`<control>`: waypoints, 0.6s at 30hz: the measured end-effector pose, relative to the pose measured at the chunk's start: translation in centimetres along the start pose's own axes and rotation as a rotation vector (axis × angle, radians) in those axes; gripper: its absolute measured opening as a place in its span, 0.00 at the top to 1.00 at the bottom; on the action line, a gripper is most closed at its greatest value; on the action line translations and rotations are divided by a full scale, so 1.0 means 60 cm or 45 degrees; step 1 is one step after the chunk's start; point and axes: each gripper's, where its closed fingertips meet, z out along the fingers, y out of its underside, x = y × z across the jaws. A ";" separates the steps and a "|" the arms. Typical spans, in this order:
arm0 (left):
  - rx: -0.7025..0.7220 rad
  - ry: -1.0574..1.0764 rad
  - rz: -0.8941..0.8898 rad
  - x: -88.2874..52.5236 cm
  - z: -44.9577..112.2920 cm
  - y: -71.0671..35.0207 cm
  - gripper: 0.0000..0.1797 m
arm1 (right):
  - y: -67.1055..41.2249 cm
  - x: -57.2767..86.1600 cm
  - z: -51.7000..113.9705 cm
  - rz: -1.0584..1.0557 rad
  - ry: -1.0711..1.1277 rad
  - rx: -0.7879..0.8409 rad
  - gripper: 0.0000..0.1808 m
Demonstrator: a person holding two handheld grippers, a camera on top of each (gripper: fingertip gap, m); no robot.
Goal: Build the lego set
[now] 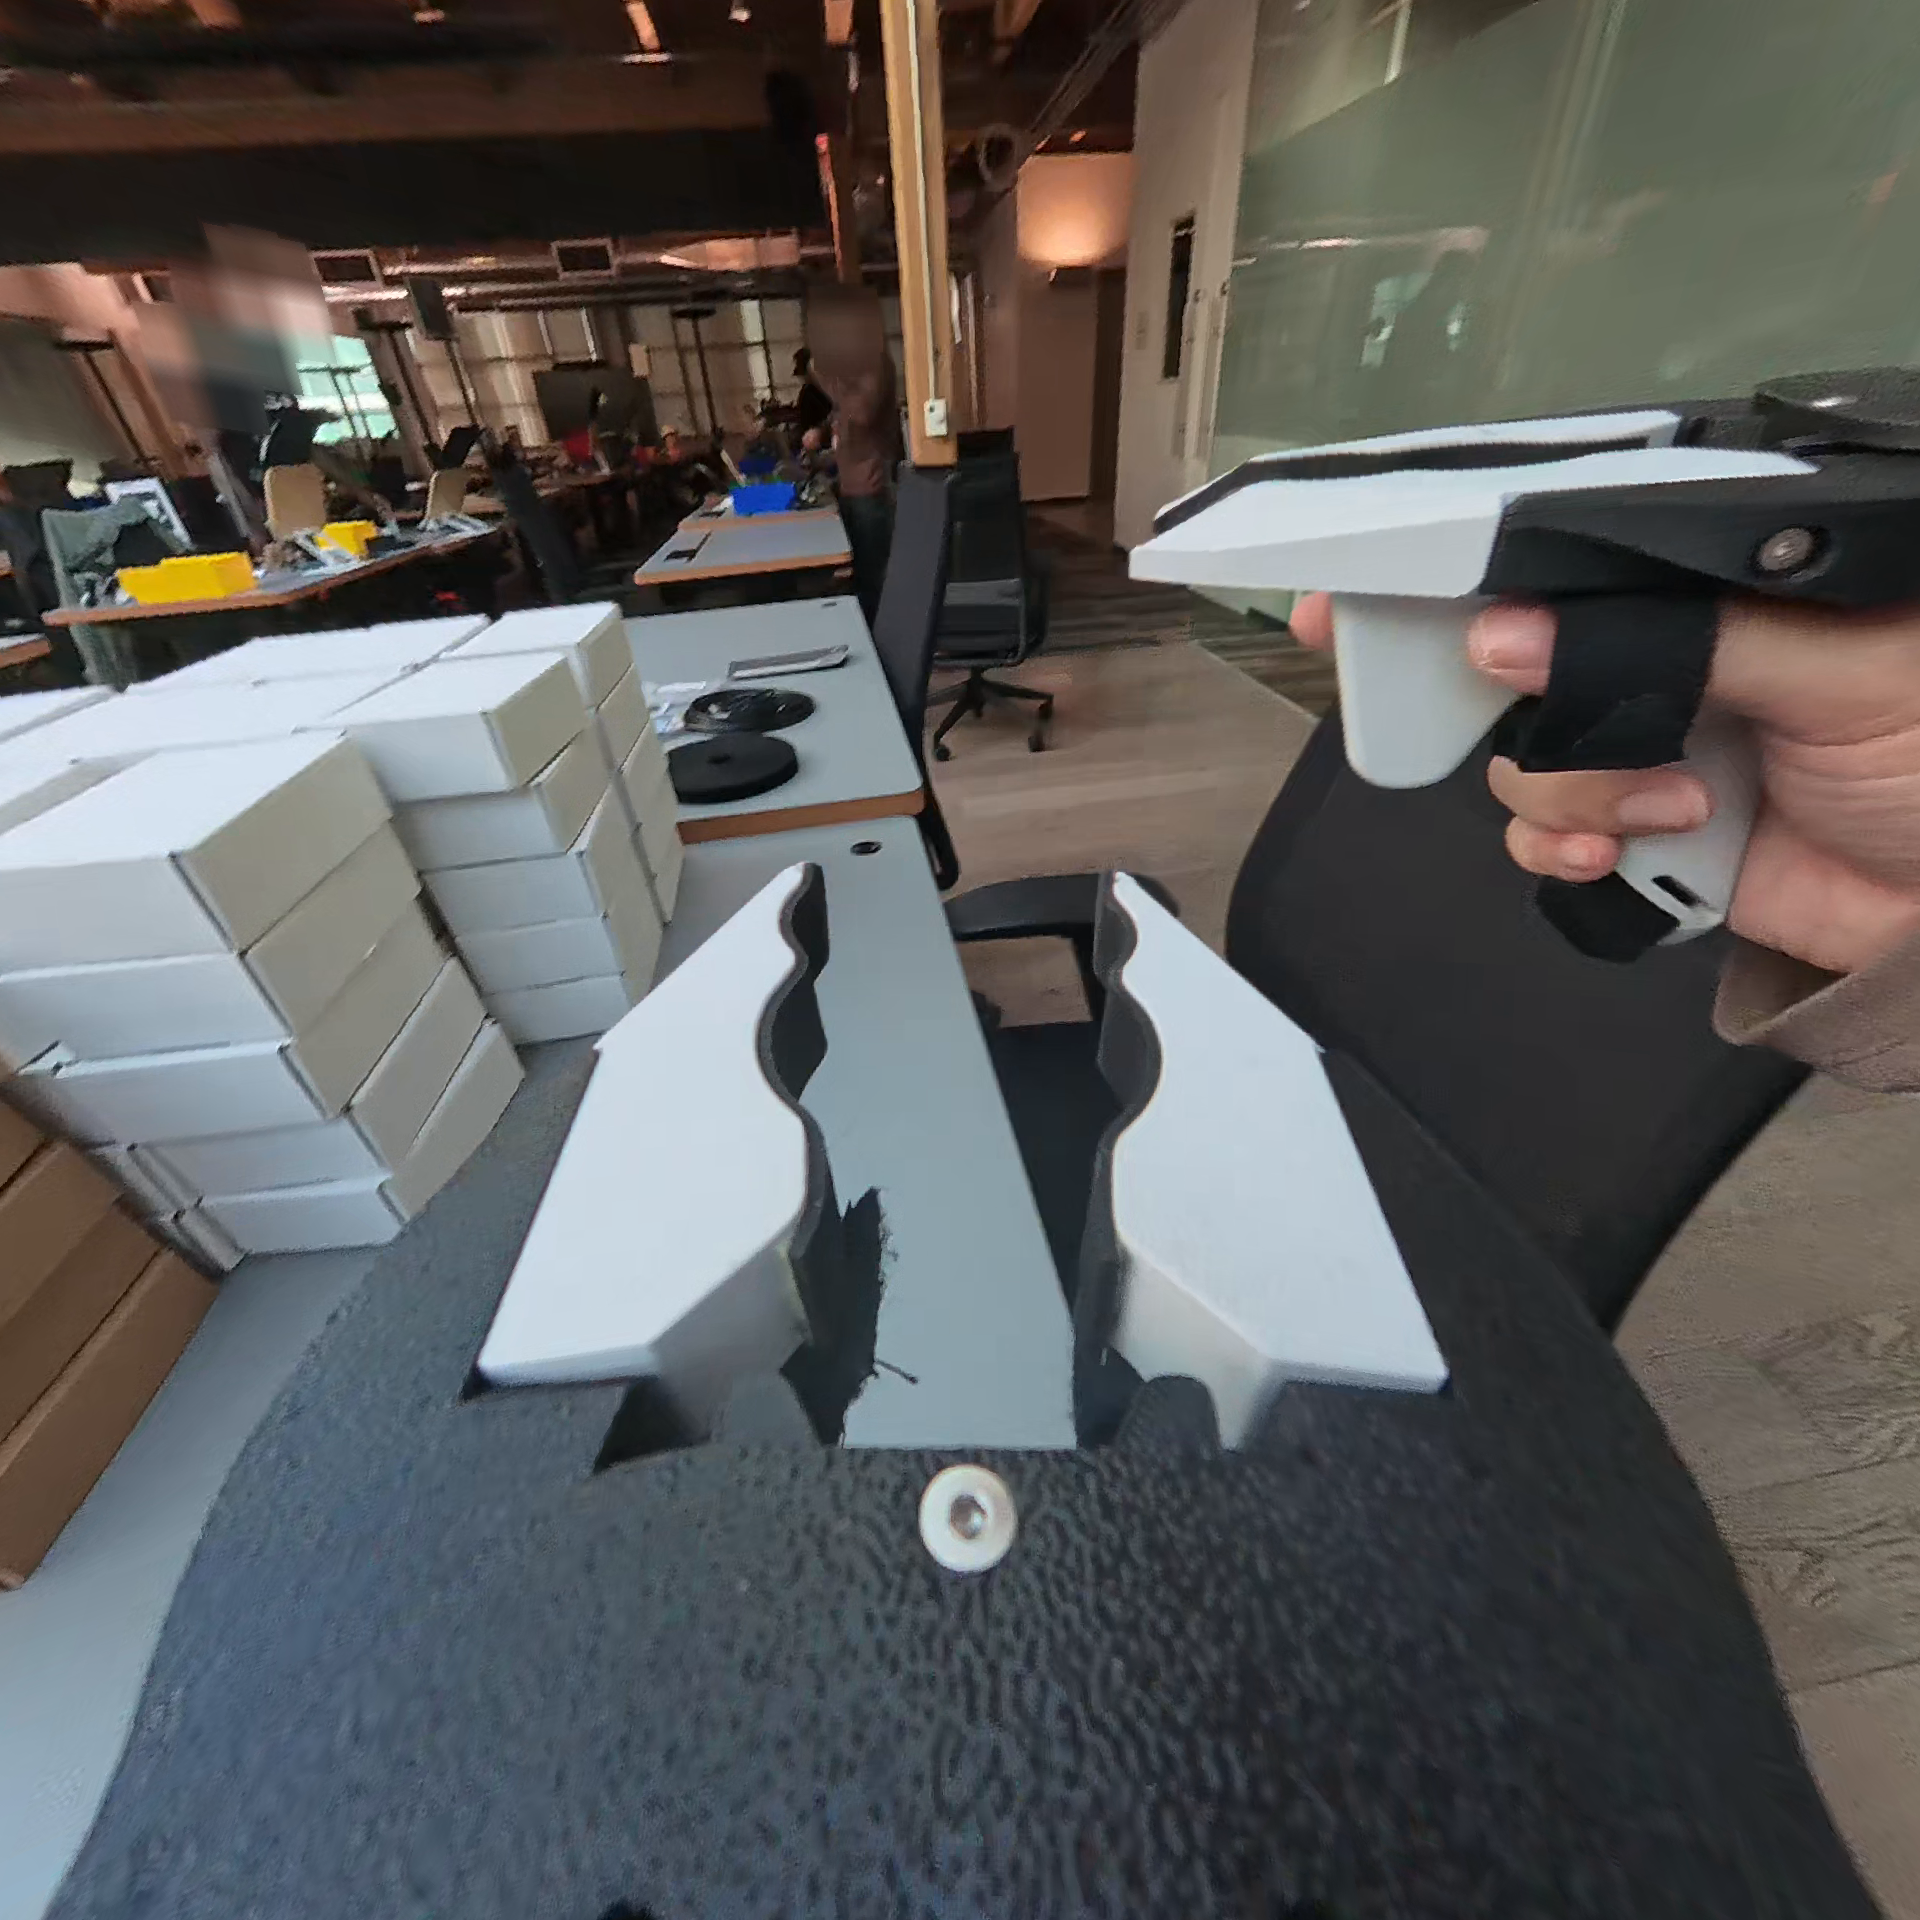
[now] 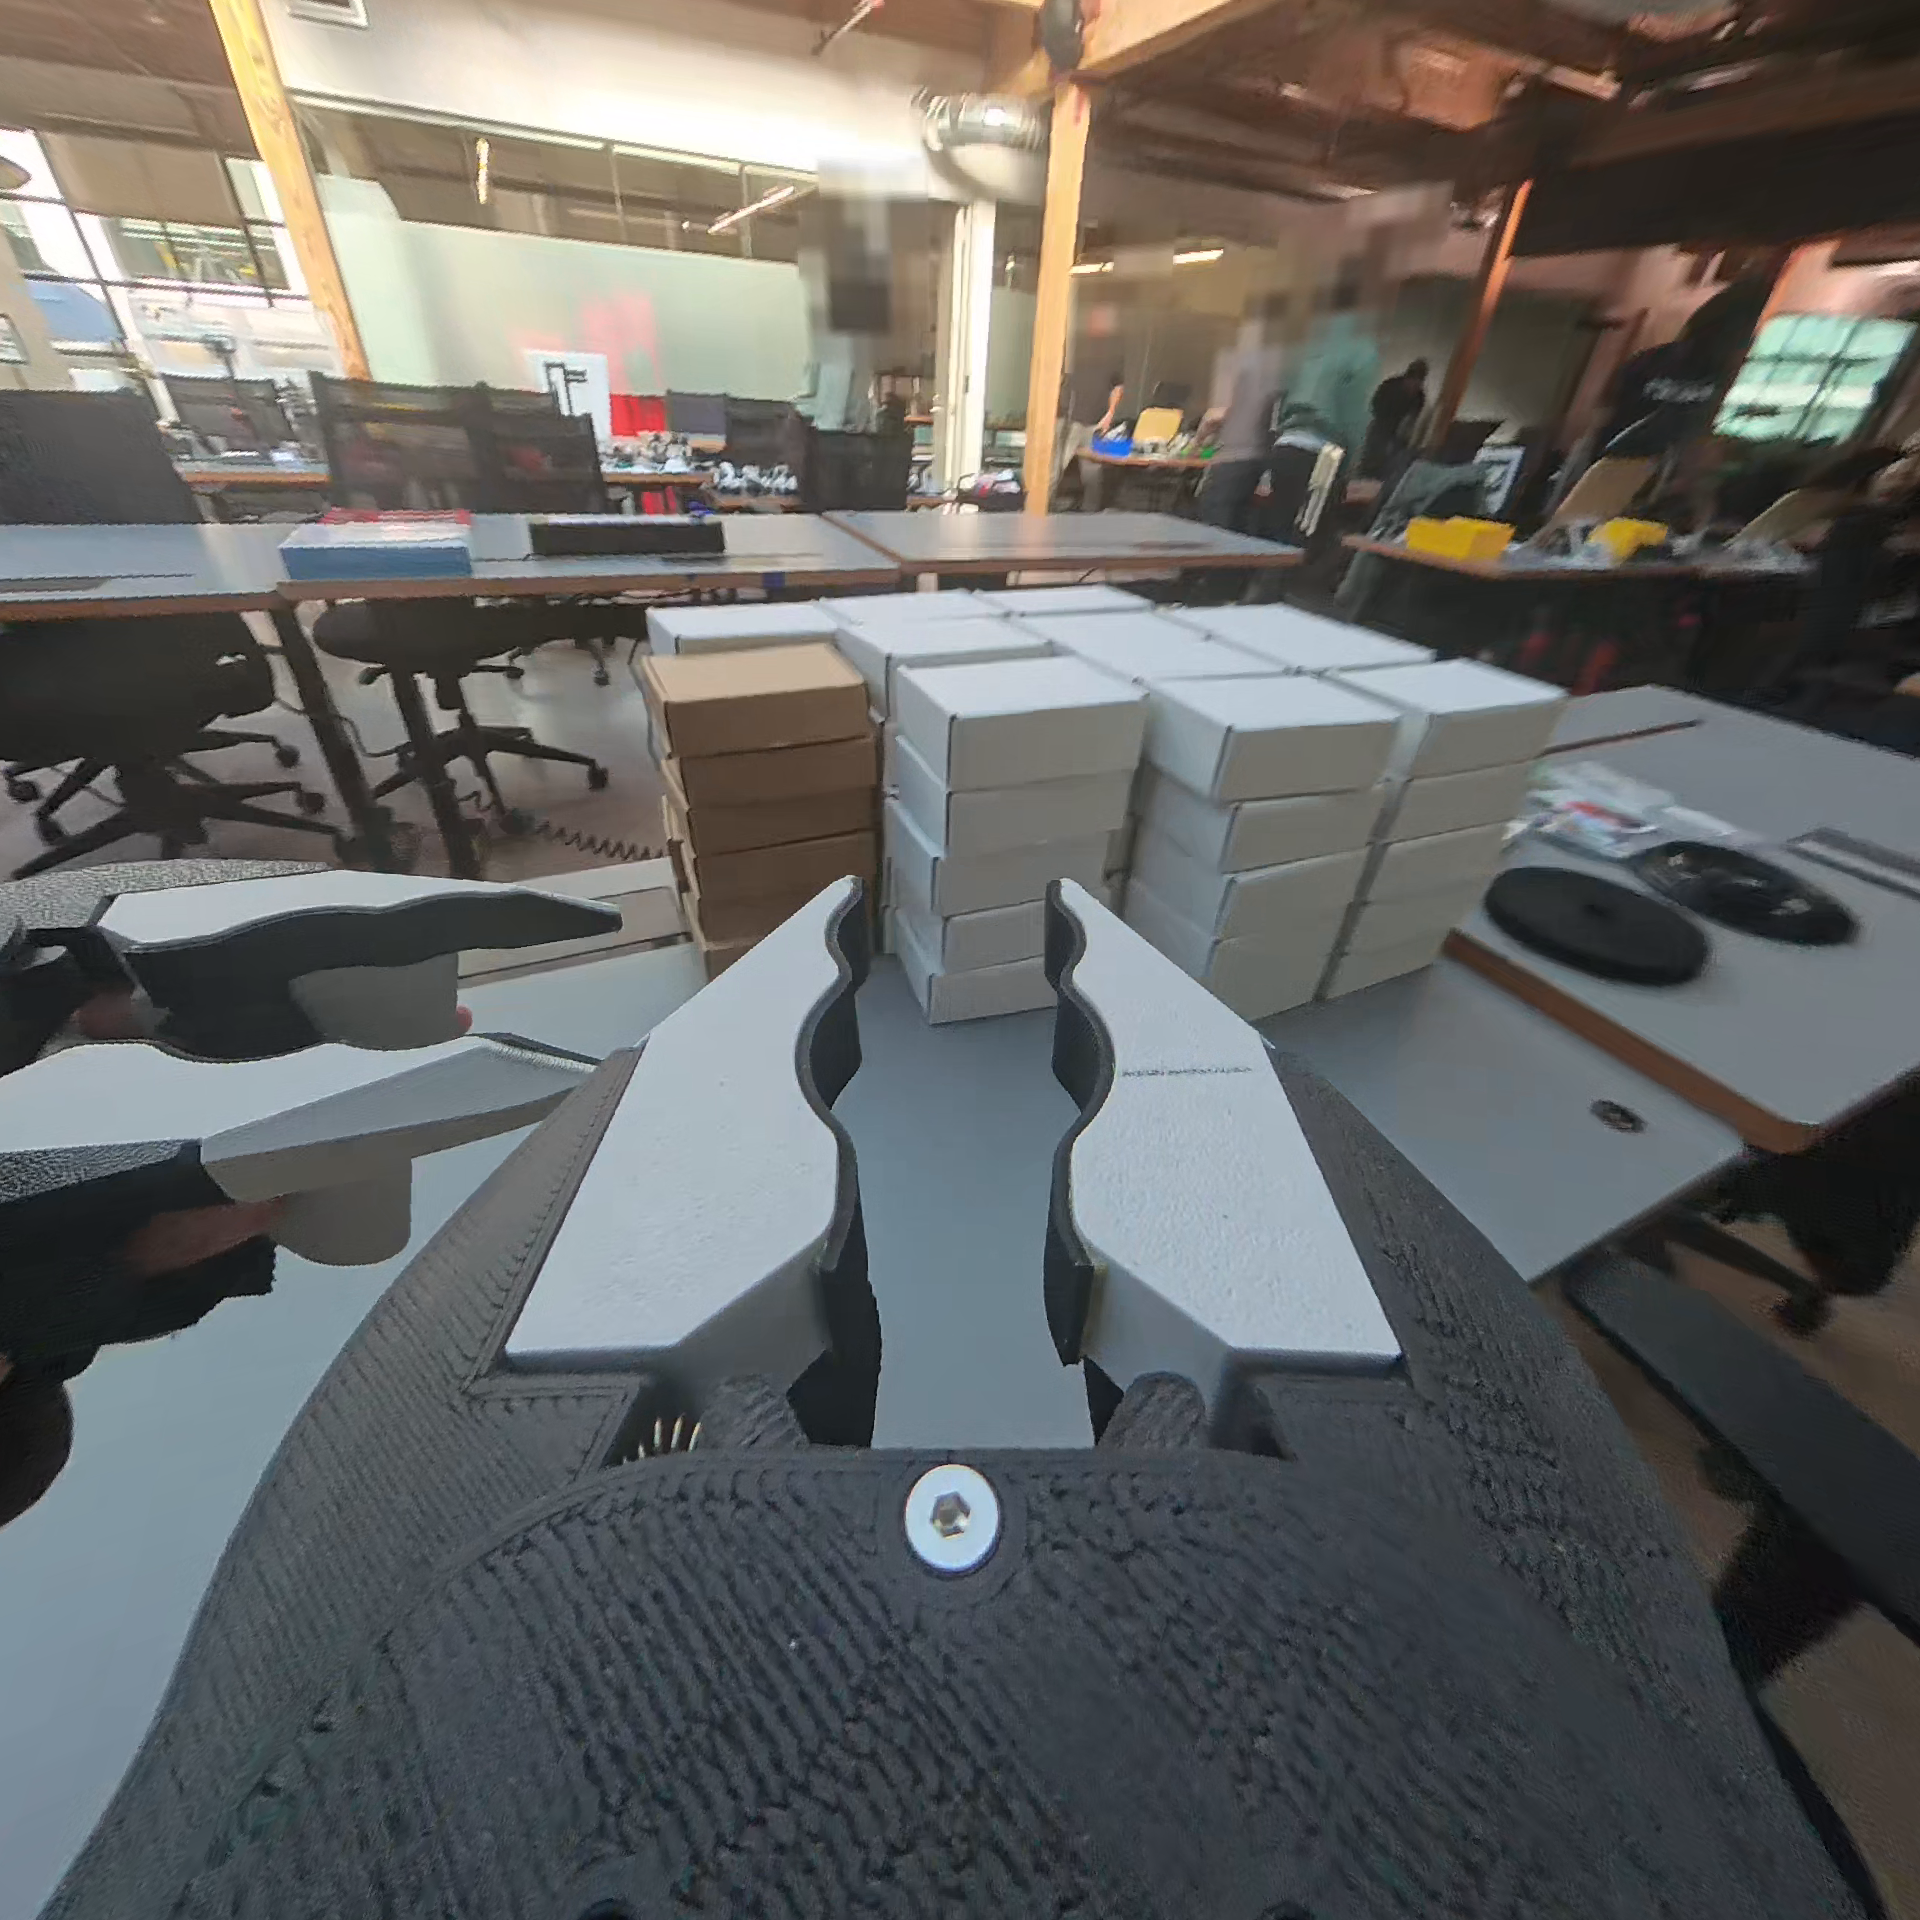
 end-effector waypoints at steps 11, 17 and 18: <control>0.268 0.434 0.077 0.339 0.000 -0.215 0.74 | -0.176 0.123 -0.474 -0.206 0.562 0.232 0.83; 0.459 0.664 -0.013 0.594 0.090 -0.289 0.75 | -0.174 0.239 -0.704 -0.368 1.011 0.283 0.90; 0.484 0.707 -0.025 0.644 0.107 -0.296 0.76 | -0.168 0.261 -0.743 -0.386 1.057 0.264 0.91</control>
